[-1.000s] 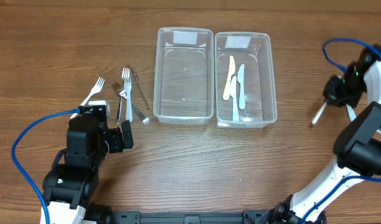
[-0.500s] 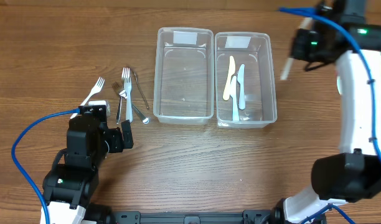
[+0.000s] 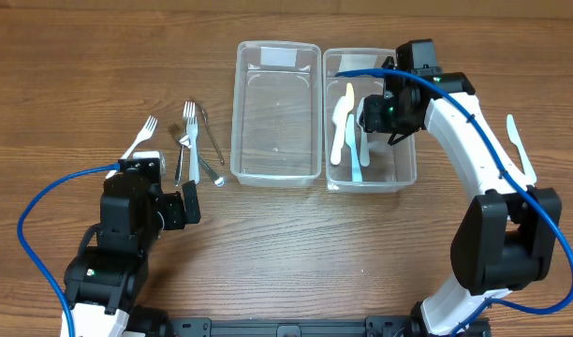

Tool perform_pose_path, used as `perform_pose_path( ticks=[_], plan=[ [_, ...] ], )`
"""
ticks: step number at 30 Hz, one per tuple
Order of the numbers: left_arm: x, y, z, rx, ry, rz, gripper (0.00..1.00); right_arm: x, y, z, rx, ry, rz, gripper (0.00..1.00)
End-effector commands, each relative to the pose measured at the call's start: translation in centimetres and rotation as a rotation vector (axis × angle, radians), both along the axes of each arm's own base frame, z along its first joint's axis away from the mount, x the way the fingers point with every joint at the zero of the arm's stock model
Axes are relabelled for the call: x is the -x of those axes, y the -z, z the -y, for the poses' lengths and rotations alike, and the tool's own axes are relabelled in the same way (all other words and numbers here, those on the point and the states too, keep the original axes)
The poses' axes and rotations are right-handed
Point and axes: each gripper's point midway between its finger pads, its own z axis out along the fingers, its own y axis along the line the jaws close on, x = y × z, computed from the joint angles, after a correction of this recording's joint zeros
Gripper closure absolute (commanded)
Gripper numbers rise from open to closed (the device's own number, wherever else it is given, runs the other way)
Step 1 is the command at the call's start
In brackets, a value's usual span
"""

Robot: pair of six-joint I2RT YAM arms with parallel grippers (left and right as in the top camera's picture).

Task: Pack container
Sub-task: 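Place the white knife into the right container and release, then move the right gripper to the last white knife and grasp it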

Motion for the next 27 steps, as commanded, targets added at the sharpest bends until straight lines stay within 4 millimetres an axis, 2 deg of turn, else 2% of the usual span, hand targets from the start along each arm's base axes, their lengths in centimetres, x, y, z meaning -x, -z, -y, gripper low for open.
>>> perform_pose_path(
  ticks=[1, 2, 5, 7, 8, 9, 10, 14, 18, 20, 21, 26, 27],
  plan=[
    [-0.4, -1.1, -0.1, -0.012, 0.006, 0.027, 0.0, -2.8, -5.2, 2.0, 0.02, 0.035, 0.15, 0.43],
    [-0.4, -1.1, -0.1, -0.012, 0.006, 0.027, 0.0, -3.3, -6.1, 2.9, 0.032, 0.055, 0.176, 0.42],
    [-0.4, -1.1, -0.1, -0.012, 0.006, 0.027, 0.0, -5.2, -9.3, 7.9, 0.112, 0.172, 0.265, 0.42],
    [-0.4, -1.1, -0.1, -0.012, 0.006, 0.027, 0.0, -6.1, -10.8, 12.0, 0.173, 0.267, 0.317, 0.42],
    [-0.4, -1.1, -0.1, -0.012, 0.006, 0.026, 0.0, -6.4, -11.6, 15.8, 0.224, 0.352, 0.352, 0.42],
    [-0.4, -1.1, -0.1, -0.012, 0.006, 0.027, 0.0, -6.4, -11.9, 18.0, 0.248, 0.399, 0.367, 0.43],
    [-0.4, -1.1, -0.1, -0.012, 0.006, 0.027, 0.0, -6.3, -12.1, 19.4, 0.261, 0.432, 0.375, 0.43],
    [-0.4, -1.1, -0.1, -0.012, 0.006, 0.027, 0.0, -4.6, -12.3, 28.2, 0.303, 0.612, 0.399, 0.41],
    [-0.4, -1.1, -0.1, -0.012, 0.006, 0.026, 0.0, -2.0, -11.2, 34.4, 0.323, 0.74, 0.368, 0.41],
    [-0.4, -1.1, -0.1, -0.012, 0.006, 0.026, 0.0, -1.0, -9.7, 36.4, 0.3, 0.714, 0.341, 0.39],
    [-0.4, -1.1, -0.1, -0.012, 0.006, 0.026, 0.0, -0.9, -9.0, 36.8, 0.29, 0.684, 0.332, 0.38],
    [-0.4, -1.1, -0.1, -0.012, 0.006, 0.027, 0.0, -0.1, -4.4, 37.8, 0.291, 0.501, 0.235, 0.36],
    [-0.4, -1.1, -0.1, -0.012, 0.006, 0.027, 0.0, 0.1, -3.4, 37.8, 0.299, 0.459, 0.21, 0.32]
  ],
)
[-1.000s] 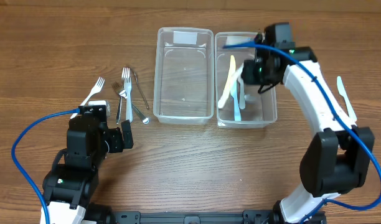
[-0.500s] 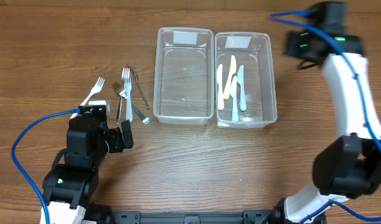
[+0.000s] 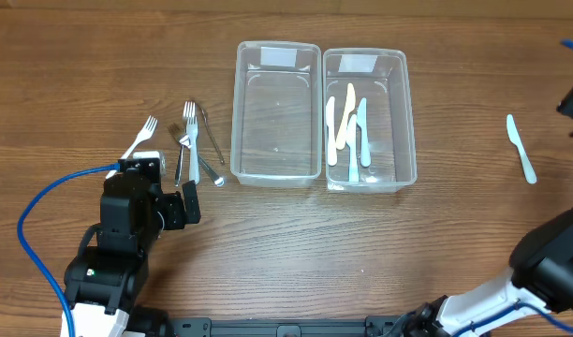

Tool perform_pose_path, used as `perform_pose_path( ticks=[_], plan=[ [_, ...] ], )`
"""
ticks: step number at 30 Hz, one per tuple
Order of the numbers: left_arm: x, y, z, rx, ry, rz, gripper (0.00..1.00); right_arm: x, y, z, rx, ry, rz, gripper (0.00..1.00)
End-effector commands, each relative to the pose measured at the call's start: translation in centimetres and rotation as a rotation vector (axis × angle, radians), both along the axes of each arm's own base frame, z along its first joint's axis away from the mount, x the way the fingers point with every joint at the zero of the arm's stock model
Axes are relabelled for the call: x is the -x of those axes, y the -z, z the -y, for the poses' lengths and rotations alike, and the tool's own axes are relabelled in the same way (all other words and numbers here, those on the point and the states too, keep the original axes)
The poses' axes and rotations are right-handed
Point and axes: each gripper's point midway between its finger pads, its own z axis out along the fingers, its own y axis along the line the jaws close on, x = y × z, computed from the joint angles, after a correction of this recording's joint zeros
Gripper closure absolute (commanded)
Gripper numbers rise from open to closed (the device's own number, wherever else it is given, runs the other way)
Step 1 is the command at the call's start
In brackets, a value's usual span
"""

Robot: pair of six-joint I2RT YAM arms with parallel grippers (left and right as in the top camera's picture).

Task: Pack container
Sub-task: 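Move the right gripper to the last white knife and grasp it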

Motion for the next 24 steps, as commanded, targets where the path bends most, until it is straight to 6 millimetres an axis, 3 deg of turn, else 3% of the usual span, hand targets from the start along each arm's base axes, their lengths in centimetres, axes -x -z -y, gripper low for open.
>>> perform_pose_path(
  ticks=[1, 6, 24],
  plan=[
    [-0.4, -1.1, -0.1, -0.012, 0.006, 0.027, 0.0, -0.3, 4.5, -0.8, 0.005, -0.239, -0.127, 0.3],
    [-0.4, -1.1, -0.1, -0.012, 0.006, 0.027, 0.0, -0.1, 8.1, -1.1, -0.018, -0.316, -0.209, 0.29],
    [-0.4, -1.1, -0.1, -0.012, 0.006, 0.027, 0.0, -0.1, 13.9, -1.5, -0.108, -0.332, -0.266, 0.34]
  ],
)
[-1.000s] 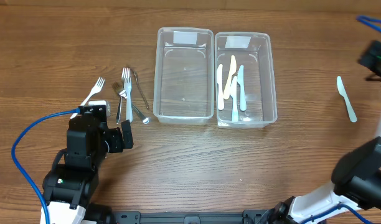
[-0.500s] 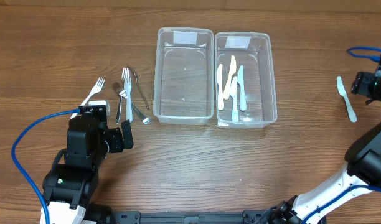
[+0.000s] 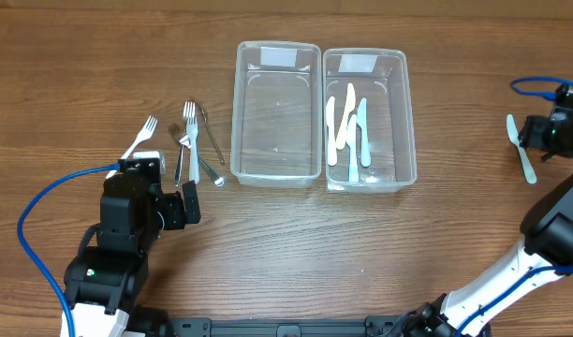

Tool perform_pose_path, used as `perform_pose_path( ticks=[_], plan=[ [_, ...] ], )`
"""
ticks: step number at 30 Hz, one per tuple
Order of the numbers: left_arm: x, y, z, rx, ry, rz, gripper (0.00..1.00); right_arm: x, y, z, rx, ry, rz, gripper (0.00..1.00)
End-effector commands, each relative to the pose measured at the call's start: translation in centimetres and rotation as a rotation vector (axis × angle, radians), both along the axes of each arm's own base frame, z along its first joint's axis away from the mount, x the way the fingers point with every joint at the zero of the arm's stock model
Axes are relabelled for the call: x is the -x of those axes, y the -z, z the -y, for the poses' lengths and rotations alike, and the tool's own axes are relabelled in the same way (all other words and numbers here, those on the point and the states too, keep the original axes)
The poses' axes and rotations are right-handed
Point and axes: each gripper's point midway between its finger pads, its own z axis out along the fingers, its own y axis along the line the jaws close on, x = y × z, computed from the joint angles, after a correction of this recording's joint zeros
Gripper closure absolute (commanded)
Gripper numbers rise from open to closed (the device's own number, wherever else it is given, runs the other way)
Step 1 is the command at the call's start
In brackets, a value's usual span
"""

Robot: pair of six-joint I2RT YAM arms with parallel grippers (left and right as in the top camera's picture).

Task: Pack container
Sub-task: 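Move the right gripper to the last white knife and grasp it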

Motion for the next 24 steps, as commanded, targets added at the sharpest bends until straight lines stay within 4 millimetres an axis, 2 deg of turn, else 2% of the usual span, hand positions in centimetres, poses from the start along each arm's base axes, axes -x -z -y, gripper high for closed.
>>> perform_pose_path(
  ticks=[1, 6, 24],
  plan=[
    [-0.4, -1.1, -0.1, -0.012, 0.006, 0.026, 0.0, -0.2, 1.2, -0.4, -0.026, -0.013, -0.012, 0.34],
    [-0.4, -1.1, -0.1, -0.012, 0.006, 0.026, 0.0, 0.3, 2.5, -0.9, -0.058, -0.008, -0.042, 0.38],
    [-0.4, -1.1, -0.1, -0.012, 0.006, 0.027, 0.0, 0.9, 3.7, -2.5, -0.153, 0.029, -0.061, 0.41]
  ],
)
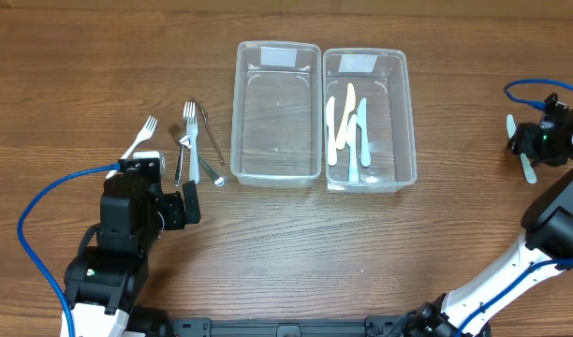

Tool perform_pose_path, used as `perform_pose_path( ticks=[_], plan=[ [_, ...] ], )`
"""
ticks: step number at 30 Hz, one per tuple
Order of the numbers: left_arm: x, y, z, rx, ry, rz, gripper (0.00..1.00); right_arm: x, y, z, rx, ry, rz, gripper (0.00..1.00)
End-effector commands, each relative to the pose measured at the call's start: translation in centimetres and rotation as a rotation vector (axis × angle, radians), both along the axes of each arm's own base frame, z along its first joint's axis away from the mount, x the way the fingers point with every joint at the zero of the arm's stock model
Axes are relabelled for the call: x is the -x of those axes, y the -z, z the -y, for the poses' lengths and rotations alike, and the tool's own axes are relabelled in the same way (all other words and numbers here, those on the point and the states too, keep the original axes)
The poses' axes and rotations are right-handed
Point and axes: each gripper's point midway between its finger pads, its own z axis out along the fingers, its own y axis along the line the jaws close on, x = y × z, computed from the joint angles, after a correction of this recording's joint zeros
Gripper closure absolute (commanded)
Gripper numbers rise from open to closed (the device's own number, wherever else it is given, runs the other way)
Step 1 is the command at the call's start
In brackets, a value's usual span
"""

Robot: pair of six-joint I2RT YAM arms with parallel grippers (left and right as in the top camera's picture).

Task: Pack container
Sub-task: 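Move the right gripper to the last white knife and grasp it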

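Observation:
Two clear plastic containers stand side by side at the table's middle back. The left container (277,167) holds nothing. The right container (406,140) holds several pale plastic utensils (349,126). At the far right a pale plastic knife (528,172) lies on the table. My right gripper (532,140) is directly over the knife's middle, hiding it; its jaws are too small to read. Several metal forks and spoons (193,142) and a white plastic fork (141,136) lie left of the containers. My left gripper (188,206) rests below them, holding nothing.
The left arm's body and blue cable fill the near left corner. The right arm reaches up along the right edge of the table. Bare wooden tabletop lies in front of the containers.
My right gripper has shifted slightly left at the table's far right and now covers the middle of the plastic knife. The left arm and the cutlery have not moved.
First my right gripper was inside the right container among the plastic utensils. Then it was at the far right edge, almost out of view, with the utensils left in the container. Then it was beside the plastic knife, and now over it.

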Motion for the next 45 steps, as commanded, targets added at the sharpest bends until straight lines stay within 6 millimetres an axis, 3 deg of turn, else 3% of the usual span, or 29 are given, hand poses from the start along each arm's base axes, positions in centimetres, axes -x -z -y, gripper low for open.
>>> perform_pose_path(
  ticks=[1, 7, 14, 24, 32, 40, 45],
  plan=[
    [-0.4, -1.1, -0.1, -0.012, 0.006, 0.027, 0.0, 0.1, 1.4, -1.0, -0.051, -0.002, -0.009, 0.42],
    [-0.4, -1.1, -0.1, -0.012, 0.006, 0.027, 0.0, 0.9, 2.8, -1.6, -0.067, -0.002, -0.027, 0.42],
    [-0.4, -1.1, -0.1, -0.012, 0.006, 0.027, 0.0, 1.7, 3.3, -1.8, -0.081, 0.051, -0.06, 0.56],
    [-0.4, -1.1, -0.1, -0.012, 0.006, 0.027, 0.0, 4.2, 3.7, -1.1, -0.055, 0.256, -0.179, 0.96],
    [-0.4, -1.1, -0.1, -0.012, 0.006, 0.027, 0.0, 5.3, 3.7, -2.2, -0.115, 0.353, -0.225, 0.96],
    [-0.4, -1.1, -0.1, -0.012, 0.006, 0.027, 0.0, 3.3, 0.8, -4.1, -0.225, 0.324, -0.112, 0.96],
    [-0.4, -1.1, -0.1, -0.012, 0.006, 0.027, 0.0, 3.3, 0.5, -4.6, -0.229, 0.321, -0.119, 0.96]
  ],
)
